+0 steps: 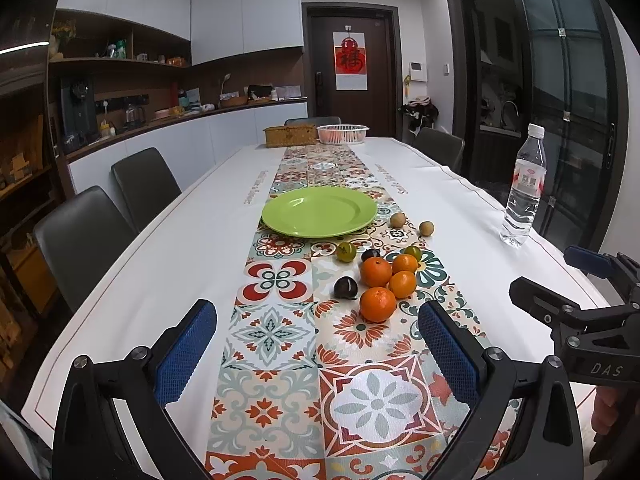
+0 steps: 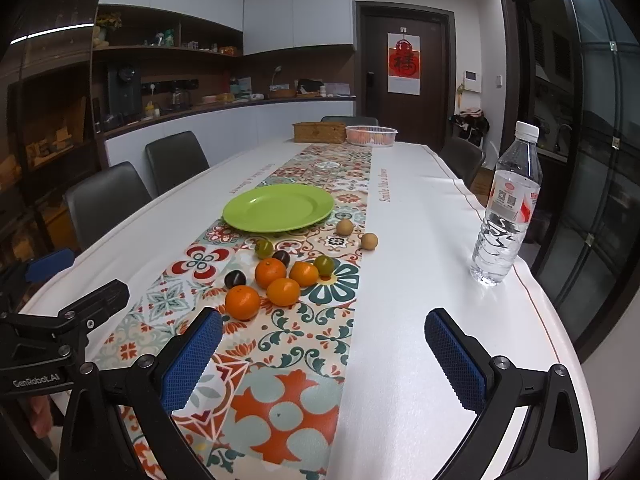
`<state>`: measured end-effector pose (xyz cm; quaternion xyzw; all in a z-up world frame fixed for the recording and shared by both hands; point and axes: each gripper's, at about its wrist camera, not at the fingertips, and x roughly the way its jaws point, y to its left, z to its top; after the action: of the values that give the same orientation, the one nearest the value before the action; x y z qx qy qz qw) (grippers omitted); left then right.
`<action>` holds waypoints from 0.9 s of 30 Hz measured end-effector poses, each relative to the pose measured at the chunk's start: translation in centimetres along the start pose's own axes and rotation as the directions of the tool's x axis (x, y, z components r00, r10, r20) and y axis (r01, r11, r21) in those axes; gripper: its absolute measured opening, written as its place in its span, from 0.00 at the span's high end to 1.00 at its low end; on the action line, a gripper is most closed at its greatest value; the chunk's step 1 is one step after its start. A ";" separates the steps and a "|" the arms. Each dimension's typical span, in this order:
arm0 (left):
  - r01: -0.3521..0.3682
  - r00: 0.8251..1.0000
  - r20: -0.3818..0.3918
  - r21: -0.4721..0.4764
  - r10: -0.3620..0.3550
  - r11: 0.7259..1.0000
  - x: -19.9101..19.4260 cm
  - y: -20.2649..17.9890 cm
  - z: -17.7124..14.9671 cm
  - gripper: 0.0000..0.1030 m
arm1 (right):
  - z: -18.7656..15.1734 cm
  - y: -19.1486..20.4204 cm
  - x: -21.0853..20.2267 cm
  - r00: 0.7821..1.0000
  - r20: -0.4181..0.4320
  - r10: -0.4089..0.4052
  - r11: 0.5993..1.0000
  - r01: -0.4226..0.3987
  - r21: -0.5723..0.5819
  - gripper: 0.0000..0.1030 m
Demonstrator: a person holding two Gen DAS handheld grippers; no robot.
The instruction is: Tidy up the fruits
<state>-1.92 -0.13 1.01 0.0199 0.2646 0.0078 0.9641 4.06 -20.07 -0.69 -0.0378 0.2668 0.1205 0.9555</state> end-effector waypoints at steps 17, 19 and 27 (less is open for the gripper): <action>-0.001 1.000 0.008 0.003 0.001 1.000 -0.3 -0.1 0.1 0.00 | -0.2 0.1 0.0 1.000 0.001 0.005 1.000 -0.005 -0.002 0.01; 0.000 1.000 0.007 0.003 0.000 1.000 -0.3 -0.1 0.2 0.00 | -0.2 0.1 0.0 1.000 0.001 0.006 1.000 -0.006 -0.001 0.01; 0.001 1.000 0.018 0.007 -0.001 1.000 -0.6 -0.1 0.4 0.00 | -0.2 0.1 0.0 1.000 0.001 0.005 1.000 -0.005 -0.001 0.01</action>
<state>-2.26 -0.26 1.65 0.0235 0.2561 0.0064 0.9664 3.93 -19.95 -0.83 -0.0376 0.2664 0.1232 0.9552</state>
